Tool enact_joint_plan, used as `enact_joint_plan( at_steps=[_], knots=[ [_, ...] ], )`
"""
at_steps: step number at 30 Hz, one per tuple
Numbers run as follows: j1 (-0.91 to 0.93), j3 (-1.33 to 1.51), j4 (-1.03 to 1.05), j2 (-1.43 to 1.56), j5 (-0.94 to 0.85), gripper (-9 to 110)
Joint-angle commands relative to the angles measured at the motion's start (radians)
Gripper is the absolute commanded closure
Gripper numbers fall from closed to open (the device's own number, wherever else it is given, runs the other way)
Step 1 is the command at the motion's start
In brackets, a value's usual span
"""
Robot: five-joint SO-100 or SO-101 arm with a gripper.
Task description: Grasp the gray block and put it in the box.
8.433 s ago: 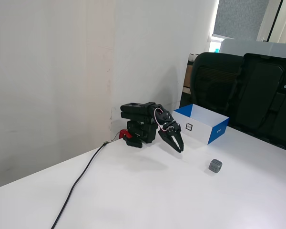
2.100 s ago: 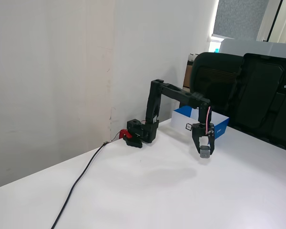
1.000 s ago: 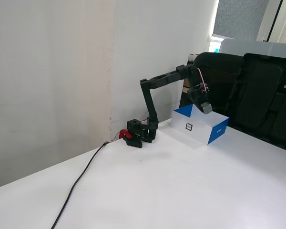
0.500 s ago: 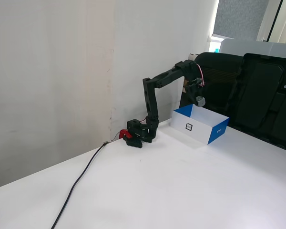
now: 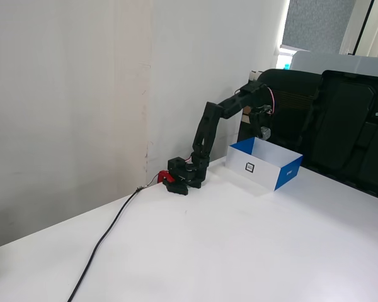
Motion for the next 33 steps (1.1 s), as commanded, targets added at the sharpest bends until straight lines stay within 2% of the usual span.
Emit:
enact_joint_plan(
  at_steps=[1, 2, 3, 5, 6, 7, 18, 23, 33],
  knots=[
    [0.014, -0.161, 0.015, -0.041, 0.005, 101],
    [0.015, -0.184, 0.018, -0.066, 0.009, 101],
    [0.018, -0.201, 0.02, -0.086, 0.012, 92],
    [0.025, -0.216, 0.02, -0.114, 0.012, 56],
    [0.026, -0.221, 0.023, -0.123, 0.012, 47],
    [0.026, -0.222, 0.026, -0.127, 0.008, 46],
    [-0.02, -0.249, 0.051, -0.126, 0.015, 56],
    [-0.072, -0.167, 0.055, -0.051, 0.015, 59],
    [-0.158, 0.035, 0.049, 0.107, 0.023, 85]
  ],
)
